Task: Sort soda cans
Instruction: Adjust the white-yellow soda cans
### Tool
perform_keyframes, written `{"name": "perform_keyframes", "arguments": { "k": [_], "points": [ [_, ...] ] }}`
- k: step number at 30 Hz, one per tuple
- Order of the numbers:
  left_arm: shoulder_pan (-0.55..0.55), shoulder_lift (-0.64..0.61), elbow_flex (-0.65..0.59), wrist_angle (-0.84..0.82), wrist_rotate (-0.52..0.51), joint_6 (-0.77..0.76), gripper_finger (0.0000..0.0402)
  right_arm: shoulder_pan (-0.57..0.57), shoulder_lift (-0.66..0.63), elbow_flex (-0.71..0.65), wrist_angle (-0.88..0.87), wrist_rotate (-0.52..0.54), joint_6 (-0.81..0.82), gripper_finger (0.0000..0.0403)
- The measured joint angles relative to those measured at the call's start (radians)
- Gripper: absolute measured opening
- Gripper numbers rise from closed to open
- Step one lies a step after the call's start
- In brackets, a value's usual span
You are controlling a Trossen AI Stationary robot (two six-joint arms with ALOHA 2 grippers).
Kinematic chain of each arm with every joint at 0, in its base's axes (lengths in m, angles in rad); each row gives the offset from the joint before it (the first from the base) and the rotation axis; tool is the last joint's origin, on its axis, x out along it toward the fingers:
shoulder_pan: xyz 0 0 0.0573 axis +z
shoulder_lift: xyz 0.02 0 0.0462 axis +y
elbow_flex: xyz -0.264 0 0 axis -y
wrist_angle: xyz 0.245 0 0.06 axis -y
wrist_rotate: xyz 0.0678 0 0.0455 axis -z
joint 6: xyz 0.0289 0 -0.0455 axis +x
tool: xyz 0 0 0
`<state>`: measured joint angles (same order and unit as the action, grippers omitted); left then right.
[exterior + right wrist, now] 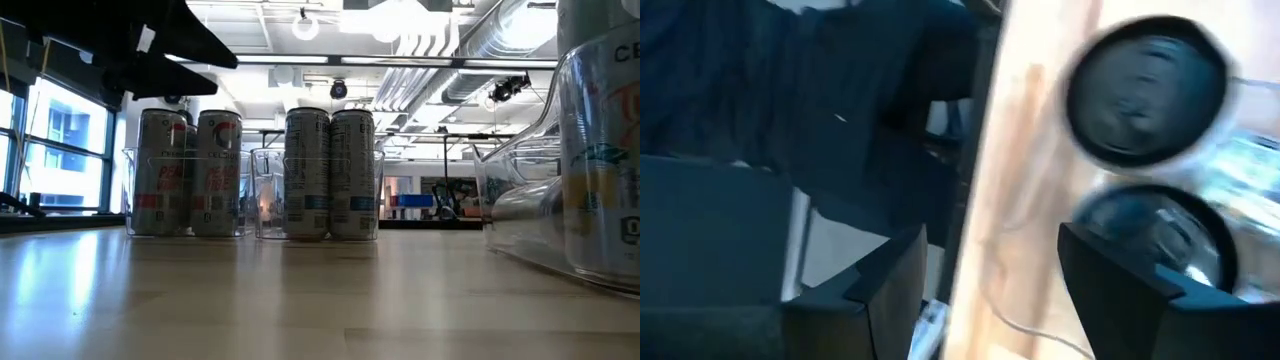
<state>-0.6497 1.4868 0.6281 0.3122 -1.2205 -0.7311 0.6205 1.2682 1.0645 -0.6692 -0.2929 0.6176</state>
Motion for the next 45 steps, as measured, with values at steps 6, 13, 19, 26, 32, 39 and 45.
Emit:
{"name": "perform_keyframes", "arguments": {
  "k": [6, 13, 19, 26, 32, 39, 45],
  "points": [
    [0.004, 0.000, 0.000, 0.000, 0.000, 0.000, 0.0241, 0.089, 0.000, 0.000, 0.055, 0.076, 0.094, 0.0222],
    [0.003, 0.000, 0.000, 0.000, 0.000, 0.001, 0.0241, 0.183, 0.000, 0.000, 0.058, 0.190, 0.202, 0.0222],
    [0.003, 0.000, 0.000, 0.000, 0.001, 0.001, 0.0241, 0.255, 0.001, 0.000, 0.156, 0.266, 0.224, 0.0222],
    [0.003, 0.000, 0.000, 0.000, 0.002, 0.001, 0.0241, 0.290, 0.001, 0.000, 0.194, 0.311, 0.221, 0.0222],
    [0.003, 0.000, 0.000, 0.000, 0.002, 0.001, 0.0241, 0.290, 0.002, 0.033, -0.039, 0.392, 0.261, 0.0222],
    [0.003, 0.000, 0.000, 0.001, 0.006, 0.001, 0.0241, 0.290, 0.000, 0.176, -0.415, 0.611, 0.314, 0.0222],
    [0.001, 0.000, 0.000, 0.001, 0.007, 0.001, 0.0241, 0.256, -0.002, 0.126, -0.631, 0.578, 0.465, 0.0222]
  ]
}}
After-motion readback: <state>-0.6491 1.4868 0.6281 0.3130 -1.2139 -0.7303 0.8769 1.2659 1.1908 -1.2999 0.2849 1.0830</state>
